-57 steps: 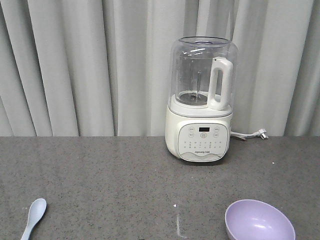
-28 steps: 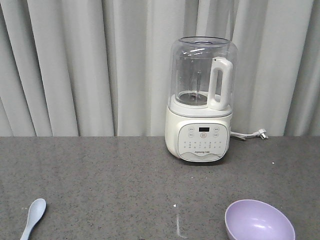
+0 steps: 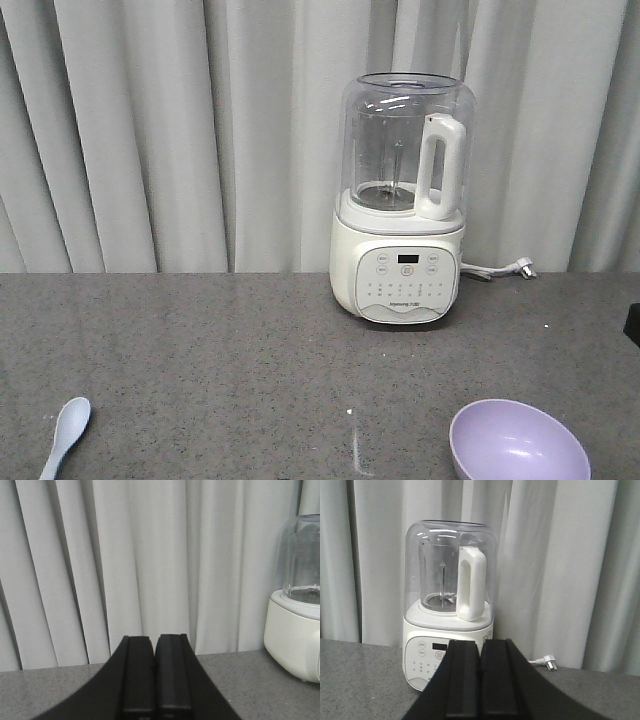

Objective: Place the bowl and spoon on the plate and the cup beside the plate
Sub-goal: 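Lower the left gripper to the spoon and the right gripper to the bowl rim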

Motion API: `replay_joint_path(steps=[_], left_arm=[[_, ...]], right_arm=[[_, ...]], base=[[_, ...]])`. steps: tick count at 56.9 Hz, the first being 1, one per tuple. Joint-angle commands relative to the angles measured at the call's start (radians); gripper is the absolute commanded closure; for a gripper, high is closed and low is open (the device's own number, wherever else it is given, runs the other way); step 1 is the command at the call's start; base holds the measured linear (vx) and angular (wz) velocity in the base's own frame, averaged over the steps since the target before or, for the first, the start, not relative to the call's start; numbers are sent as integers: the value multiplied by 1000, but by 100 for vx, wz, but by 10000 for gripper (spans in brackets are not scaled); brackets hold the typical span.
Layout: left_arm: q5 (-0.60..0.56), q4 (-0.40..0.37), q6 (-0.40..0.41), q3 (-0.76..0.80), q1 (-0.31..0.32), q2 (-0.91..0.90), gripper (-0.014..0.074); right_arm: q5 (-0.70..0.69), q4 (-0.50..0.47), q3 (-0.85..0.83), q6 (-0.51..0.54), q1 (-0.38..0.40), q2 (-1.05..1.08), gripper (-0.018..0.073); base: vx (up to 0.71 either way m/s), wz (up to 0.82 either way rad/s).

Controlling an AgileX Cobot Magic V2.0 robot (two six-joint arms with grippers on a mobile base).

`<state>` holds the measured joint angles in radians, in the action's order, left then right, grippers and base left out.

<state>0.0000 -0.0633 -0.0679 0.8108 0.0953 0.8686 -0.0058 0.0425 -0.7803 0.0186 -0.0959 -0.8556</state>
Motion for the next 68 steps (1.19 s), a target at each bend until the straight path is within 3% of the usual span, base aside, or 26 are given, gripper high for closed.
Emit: replay_joint_path(steps=[1,13,18,27,32,38,45,54,62,68], left_arm=[[-92,-7,10,33,1,-10,456],[-89,-7,10,33,1,-10,167],[-94,-7,10,33,1,-10,78],[-117,-7,10,33,1,-10,48],[-111,-7,25,33,1,-10,57],[-97,-7,27,33,1,-10,59],[-61,-7,27,33,1,-10,59],[-33,-7,27,33,1,-10,59],[-27,-7,27,33,1,-10,59],[46,-7,29,34,1,-10,59]], right_arm=[[-82,5,-37,0,1,5,373],[-100,3,-37,0,1,5,-62],[-128,3,-37,0,1,5,-168],[-73,-22,-41,-47,1,5,-156],[145,-100,-96,-132,15,-3,-122],[410,-112,-185,-232,84,-74,-59],[592,-112,-241,-229,160,-187,-2],[674,-106,-244,-185,172,-319,2],[691,-185,-244,-100,172,-395,2],[668,-206,-244,-83,172,-403,2]], base=[[0,0],[0,0],[0,0],[0,0],[0,0],[0,0],[0,0],[0,0],[0,0],[0,0]])
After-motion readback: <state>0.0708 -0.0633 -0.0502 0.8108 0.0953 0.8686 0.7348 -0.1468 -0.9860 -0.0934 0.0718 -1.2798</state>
